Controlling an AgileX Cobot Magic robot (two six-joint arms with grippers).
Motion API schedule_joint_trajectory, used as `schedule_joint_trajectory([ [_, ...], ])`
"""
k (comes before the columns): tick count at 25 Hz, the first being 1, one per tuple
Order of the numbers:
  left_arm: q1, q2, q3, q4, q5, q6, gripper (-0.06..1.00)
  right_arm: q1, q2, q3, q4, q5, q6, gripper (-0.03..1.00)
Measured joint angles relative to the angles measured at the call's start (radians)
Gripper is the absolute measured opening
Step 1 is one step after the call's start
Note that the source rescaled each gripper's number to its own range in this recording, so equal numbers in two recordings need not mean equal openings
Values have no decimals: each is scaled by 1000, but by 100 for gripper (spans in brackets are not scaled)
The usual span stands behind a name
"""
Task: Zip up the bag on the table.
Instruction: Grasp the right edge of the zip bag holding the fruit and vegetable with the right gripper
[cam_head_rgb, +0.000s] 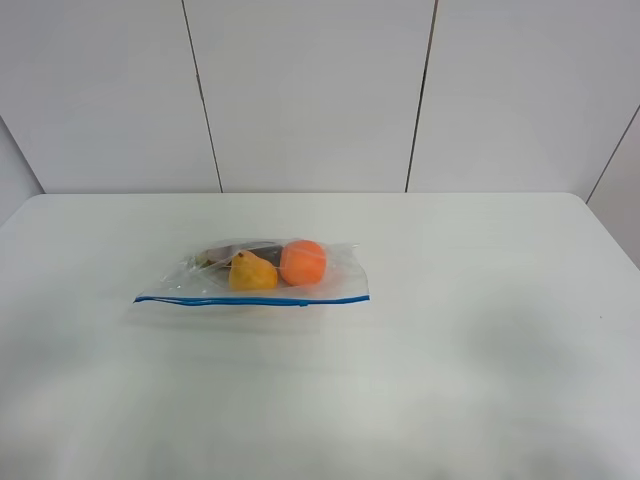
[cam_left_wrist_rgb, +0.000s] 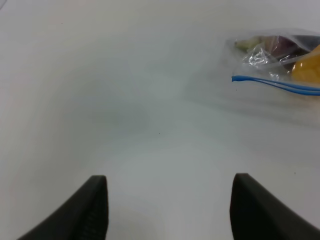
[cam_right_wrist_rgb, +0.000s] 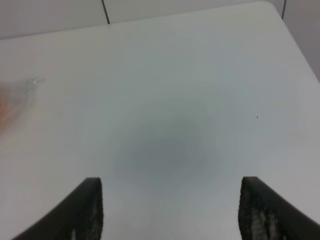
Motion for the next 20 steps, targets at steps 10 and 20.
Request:
schedule_joint_trajectory([
  [10, 0, 0, 0, 0, 0, 0, 100, 0, 0, 0, 0, 0, 0, 82],
  [20, 0, 0, 0, 0, 0, 0, 100, 0, 0, 0, -17, 0, -3, 82],
])
